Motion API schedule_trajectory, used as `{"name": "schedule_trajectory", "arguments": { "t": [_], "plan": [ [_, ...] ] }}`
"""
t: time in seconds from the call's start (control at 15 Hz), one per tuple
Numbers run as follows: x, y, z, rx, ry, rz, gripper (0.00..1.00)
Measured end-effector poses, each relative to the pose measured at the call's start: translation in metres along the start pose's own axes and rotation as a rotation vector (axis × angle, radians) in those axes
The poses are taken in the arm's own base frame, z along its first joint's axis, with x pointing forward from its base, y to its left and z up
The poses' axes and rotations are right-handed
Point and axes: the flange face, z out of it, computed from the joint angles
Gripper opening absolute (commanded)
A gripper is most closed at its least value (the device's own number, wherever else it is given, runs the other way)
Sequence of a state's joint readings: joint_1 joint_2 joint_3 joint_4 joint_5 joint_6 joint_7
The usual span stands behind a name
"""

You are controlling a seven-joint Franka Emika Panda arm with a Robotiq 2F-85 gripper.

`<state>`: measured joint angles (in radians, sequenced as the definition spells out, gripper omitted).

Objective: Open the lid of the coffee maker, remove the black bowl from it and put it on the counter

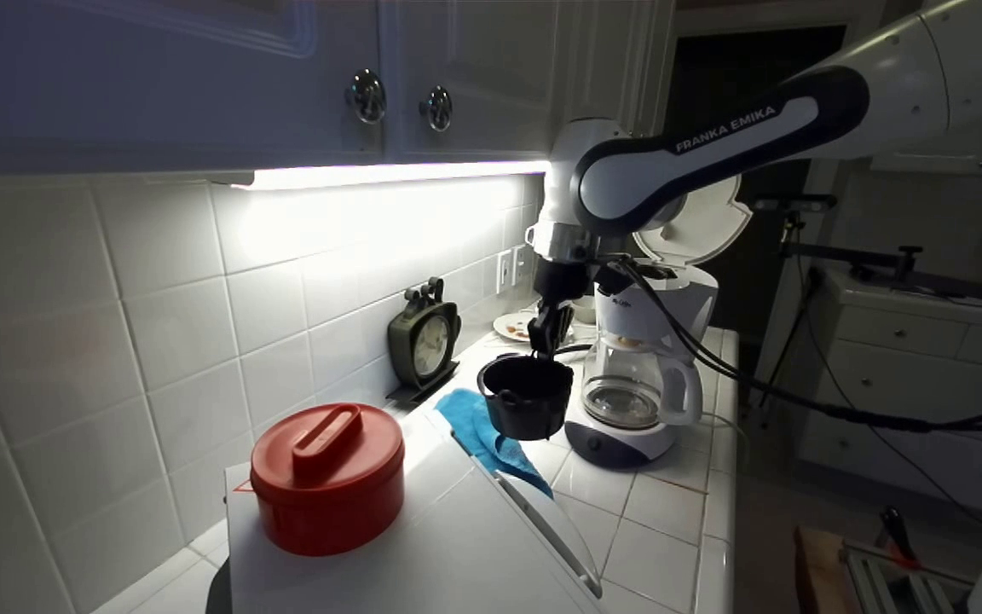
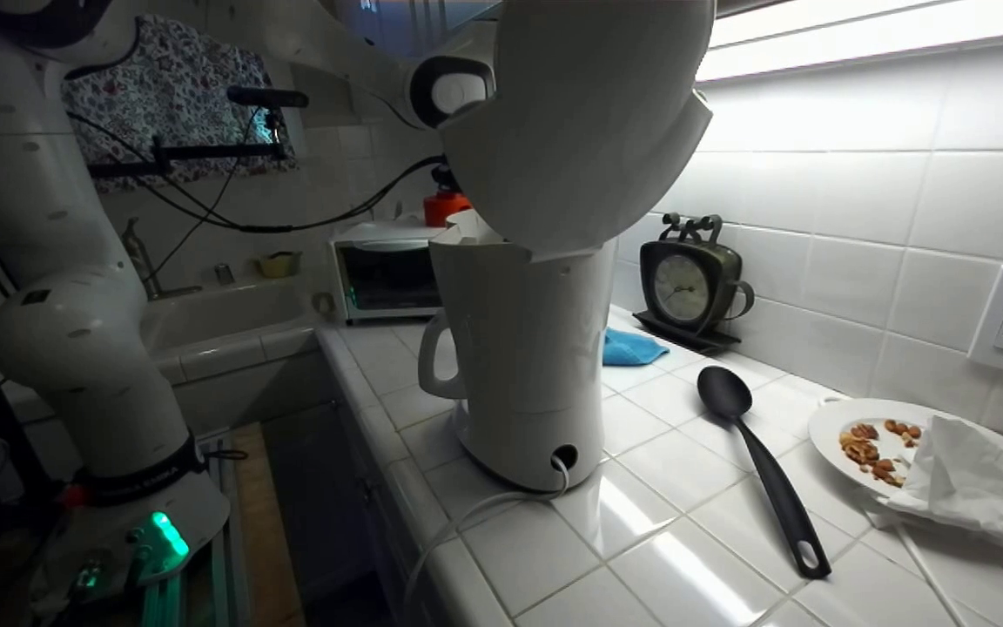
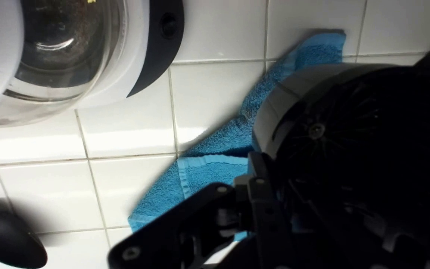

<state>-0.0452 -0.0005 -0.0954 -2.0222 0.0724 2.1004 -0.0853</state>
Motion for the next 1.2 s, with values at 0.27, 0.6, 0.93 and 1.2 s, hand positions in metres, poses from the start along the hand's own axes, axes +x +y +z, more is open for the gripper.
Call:
{"name": "schedule_trajectory", "arguments": {
  "t": [0.27,0.6,0.93,1.2],
  "plan": [
    [-0.001,-0.004,0.002,0.001,-0.006,0.036,0.03],
    [-0.008,-0.042,0.017,-0.003,-0.044,-0.008,0.03],
    [-0.012,-0.066,0.034,-0.035,-0.073,-0.021,0.03],
    [-0.015,-0.063,0.050,-0.037,-0.089,-0.014,0.03]
  ]
}}
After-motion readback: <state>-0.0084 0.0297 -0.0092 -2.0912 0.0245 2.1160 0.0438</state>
